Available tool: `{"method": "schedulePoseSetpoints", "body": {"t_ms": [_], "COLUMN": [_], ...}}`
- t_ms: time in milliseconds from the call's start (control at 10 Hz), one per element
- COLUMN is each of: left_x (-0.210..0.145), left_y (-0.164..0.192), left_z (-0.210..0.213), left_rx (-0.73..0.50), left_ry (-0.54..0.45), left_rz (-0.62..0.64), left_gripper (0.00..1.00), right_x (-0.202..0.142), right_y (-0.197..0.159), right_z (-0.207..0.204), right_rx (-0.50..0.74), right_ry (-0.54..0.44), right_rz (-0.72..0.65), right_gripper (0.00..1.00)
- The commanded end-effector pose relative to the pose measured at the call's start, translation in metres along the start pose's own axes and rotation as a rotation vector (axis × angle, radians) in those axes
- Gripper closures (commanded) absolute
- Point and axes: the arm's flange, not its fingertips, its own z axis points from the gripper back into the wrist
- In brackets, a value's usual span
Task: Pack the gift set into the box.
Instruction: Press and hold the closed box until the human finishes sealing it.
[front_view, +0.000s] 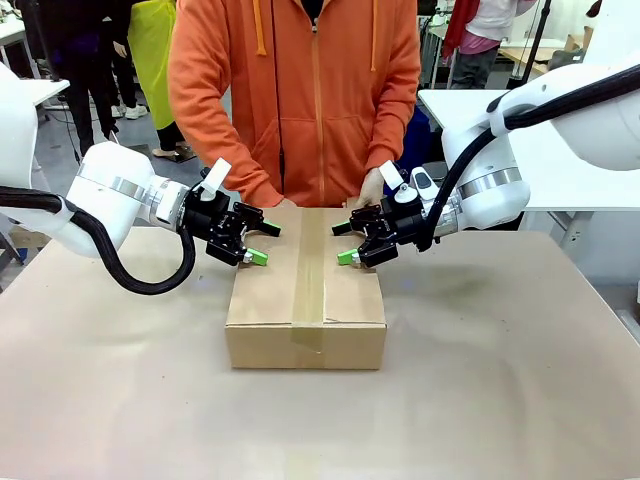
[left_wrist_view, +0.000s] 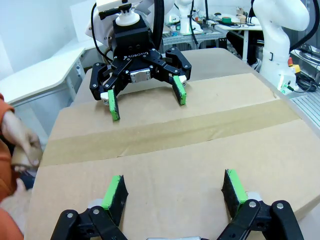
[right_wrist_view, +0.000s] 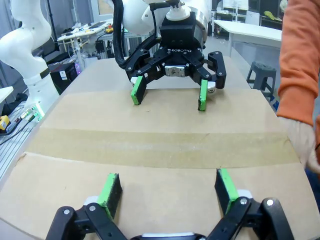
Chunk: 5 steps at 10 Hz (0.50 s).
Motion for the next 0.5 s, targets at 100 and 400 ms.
{"method": "schedulePoseSetpoints", "body": {"t_ms": [100, 400], "left_x": [-0.001, 0.027], "left_y": [-0.001, -0.021], "left_z": [-0.001, 0.027], "left_rx": [-0.002, -0.005], "left_ry": [0.000, -0.052], "left_rz": [-0.009, -0.021], "left_gripper": [0.00, 0.00], "right_x": [-0.002, 0.032], "right_y": [0.000, 0.034], "right_z": [0.000, 0.062], "right_rx": [-0.001, -0.028], "right_ry": [0.003, -0.189], "right_rz": [-0.002, 0.009], "right_gripper": [0.00, 0.00]}}
